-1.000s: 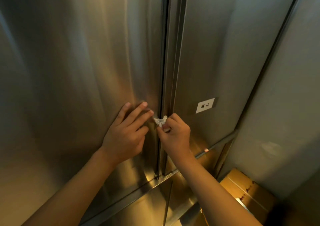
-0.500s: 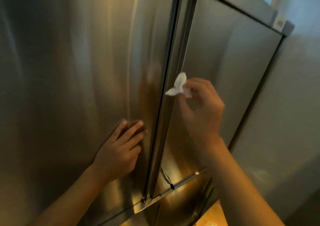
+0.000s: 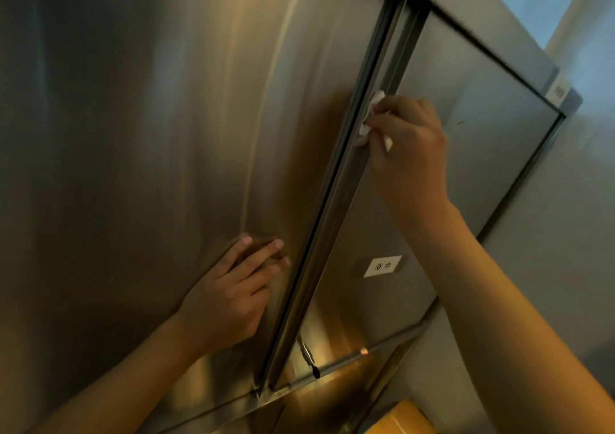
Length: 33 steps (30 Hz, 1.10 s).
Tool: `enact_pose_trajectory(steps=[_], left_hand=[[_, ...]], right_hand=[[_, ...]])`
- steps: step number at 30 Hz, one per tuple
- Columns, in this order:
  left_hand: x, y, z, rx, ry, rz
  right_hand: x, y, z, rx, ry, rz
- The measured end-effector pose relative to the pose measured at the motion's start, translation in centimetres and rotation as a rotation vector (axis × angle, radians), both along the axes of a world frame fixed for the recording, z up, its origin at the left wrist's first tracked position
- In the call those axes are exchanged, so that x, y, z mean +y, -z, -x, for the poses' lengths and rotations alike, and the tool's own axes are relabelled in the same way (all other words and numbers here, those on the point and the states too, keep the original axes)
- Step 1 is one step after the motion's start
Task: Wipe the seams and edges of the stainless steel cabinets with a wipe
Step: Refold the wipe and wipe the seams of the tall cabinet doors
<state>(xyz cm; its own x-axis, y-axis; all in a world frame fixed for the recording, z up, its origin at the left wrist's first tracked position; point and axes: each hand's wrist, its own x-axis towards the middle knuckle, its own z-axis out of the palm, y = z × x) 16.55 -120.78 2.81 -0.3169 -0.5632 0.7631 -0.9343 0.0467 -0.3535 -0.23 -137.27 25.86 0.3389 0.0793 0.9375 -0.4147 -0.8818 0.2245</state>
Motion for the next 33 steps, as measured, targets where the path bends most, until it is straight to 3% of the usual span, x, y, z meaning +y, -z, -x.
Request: enact_pose_trajectory(steps=[13,20,28,33], left_hand=[[0.2,-0.2,0.2,0.026,0.031,0.007],[0.3,-0.1,0.1,0.009,0.011,-0.009],[0.4,-0.3,0.1,0.002,0.001,-0.02],[0.2,-0.2,0.0,0.007,0.009,0.002]], right_hand=[[1.6,18.1,1.4,0.16,-0.036,-0.259],[2.1,23.5,1.9,0.245,-0.045,-0.348],[2.7,23.3,2.2,0.272,-0.115,-0.461],[3.7,16.9,2.8,0.001,-0.173,-0.482]])
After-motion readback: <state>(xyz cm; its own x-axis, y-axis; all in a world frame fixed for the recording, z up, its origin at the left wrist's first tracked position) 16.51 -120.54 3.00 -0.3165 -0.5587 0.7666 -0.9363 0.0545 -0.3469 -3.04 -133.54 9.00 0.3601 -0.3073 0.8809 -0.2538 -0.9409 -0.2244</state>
